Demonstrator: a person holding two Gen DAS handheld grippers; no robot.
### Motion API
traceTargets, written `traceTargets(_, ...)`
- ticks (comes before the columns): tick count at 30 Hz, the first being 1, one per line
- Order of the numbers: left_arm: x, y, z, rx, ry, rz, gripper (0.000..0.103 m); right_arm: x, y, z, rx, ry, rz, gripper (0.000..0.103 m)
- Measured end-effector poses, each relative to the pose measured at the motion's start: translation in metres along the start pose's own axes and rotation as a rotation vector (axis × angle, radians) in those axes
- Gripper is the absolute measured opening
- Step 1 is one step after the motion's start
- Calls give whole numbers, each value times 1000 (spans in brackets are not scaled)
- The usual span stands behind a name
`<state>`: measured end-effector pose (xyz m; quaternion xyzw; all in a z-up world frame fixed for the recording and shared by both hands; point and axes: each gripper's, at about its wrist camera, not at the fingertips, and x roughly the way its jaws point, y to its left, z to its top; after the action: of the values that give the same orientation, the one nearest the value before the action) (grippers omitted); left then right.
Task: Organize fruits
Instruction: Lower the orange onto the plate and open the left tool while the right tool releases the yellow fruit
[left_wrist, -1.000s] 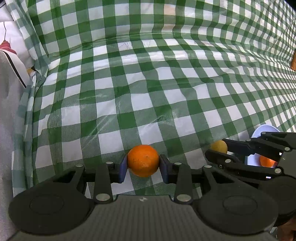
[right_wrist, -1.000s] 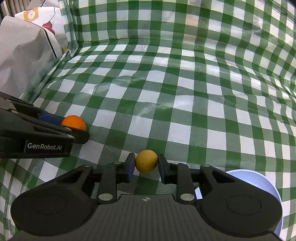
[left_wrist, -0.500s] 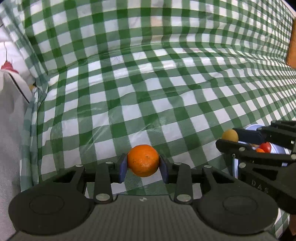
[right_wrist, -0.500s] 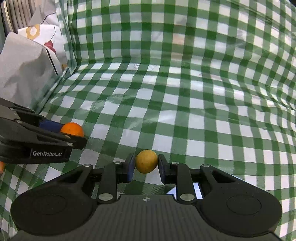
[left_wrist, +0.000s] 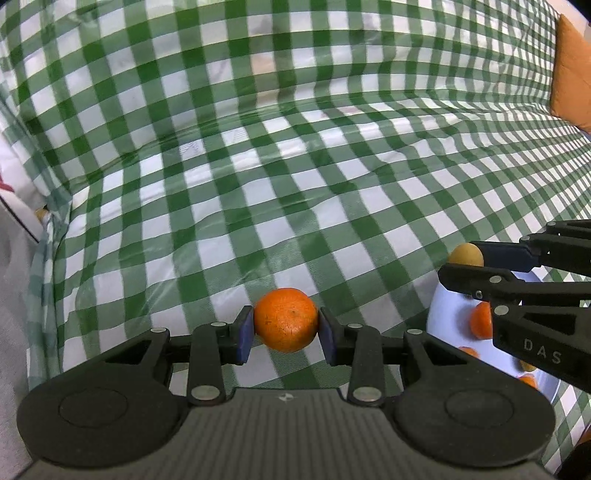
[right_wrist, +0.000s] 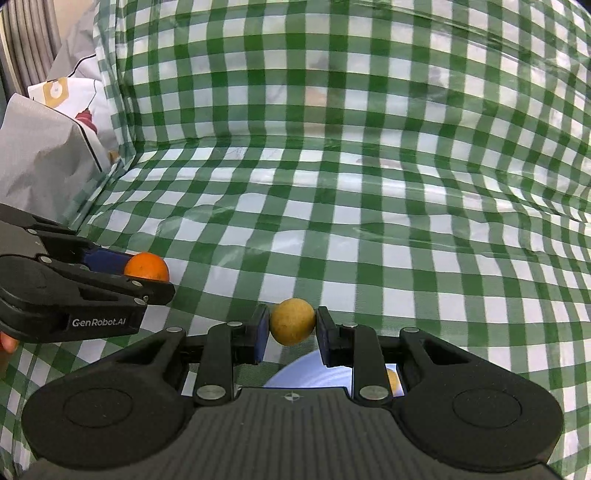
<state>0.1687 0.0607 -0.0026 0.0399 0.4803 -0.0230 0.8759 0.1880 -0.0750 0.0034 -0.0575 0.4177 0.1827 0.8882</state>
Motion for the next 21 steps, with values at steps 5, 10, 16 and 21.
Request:
traceTargets(5,4,-14,3,13,-7,-11,40,-5,-12,-4,11,-5,-10,28)
traceTargets(10,4,-30,4,43,-20,-31,40,-10,-25,-8,23,-10,-20,28)
traceTargets(16,2,-50,3,85,-37,-73,40,-17,-39,-12,36,-17,-30,28)
traceTargets(21,2,-67,0,111,-32,-182,40,-22,-51,-16,48,-22,-41,28)
